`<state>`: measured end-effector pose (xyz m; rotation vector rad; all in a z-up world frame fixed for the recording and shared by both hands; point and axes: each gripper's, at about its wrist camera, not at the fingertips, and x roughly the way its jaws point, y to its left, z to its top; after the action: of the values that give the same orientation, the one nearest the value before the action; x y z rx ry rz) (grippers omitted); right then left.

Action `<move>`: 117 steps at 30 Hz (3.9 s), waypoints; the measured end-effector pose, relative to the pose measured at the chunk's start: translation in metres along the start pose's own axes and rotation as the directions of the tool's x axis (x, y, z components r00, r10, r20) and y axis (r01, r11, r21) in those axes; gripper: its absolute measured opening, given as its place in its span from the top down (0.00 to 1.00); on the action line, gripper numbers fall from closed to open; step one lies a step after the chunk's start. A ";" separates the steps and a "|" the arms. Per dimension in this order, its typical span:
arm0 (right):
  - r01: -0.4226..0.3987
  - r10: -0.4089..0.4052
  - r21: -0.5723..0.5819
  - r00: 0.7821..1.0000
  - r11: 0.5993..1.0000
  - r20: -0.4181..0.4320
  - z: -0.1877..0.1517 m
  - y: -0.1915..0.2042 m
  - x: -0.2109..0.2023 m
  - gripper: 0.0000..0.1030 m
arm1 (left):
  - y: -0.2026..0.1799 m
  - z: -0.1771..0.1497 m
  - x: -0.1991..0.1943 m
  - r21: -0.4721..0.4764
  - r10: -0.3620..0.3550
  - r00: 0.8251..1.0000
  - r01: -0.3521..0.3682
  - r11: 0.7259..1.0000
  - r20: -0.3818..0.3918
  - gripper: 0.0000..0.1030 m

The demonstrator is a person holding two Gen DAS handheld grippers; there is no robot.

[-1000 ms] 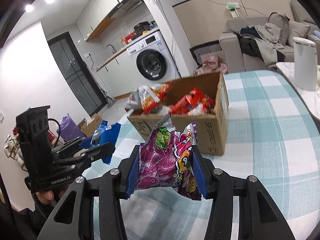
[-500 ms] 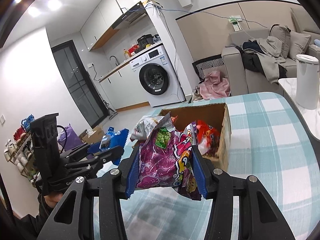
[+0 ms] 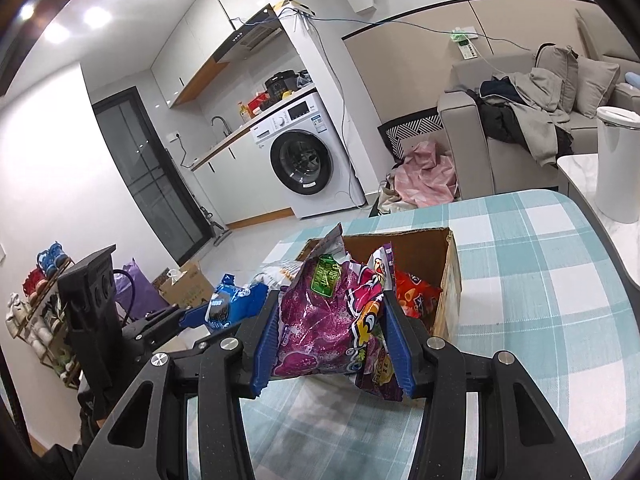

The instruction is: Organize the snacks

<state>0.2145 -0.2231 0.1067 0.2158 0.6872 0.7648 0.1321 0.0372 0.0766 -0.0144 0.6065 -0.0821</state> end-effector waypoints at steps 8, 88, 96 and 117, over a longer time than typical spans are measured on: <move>-0.008 0.008 0.023 1.000 1.000 -0.014 0.008 -0.010 0.022 0.53 | 0.001 0.010 0.019 0.021 -0.005 1.000 0.005 1.000 0.009 0.51; 0.065 -0.062 -0.128 0.998 0.990 0.025 -0.053 -0.004 0.012 0.00 | 0.014 -0.050 -0.017 -0.056 0.087 0.991 -0.082 0.995 0.100 0.01; 0.104 -0.089 -0.181 0.992 0.978 0.088 -0.076 0.000 0.007 0.00 | 0.023 -0.071 -0.018 -0.112 0.120 0.984 -0.106 0.988 0.129 0.01; 0.174 -0.122 -0.252 0.970 0.952 0.209 -0.101 0.006 -0.008 0.00 | 0.021 -0.099 -0.018 -0.127 0.136 0.976 -0.116 0.985 0.168 0.01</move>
<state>0.1420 -0.2311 0.0361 -0.0117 0.4062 0.6737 0.0625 0.0608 0.0049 -0.0948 0.4330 0.0776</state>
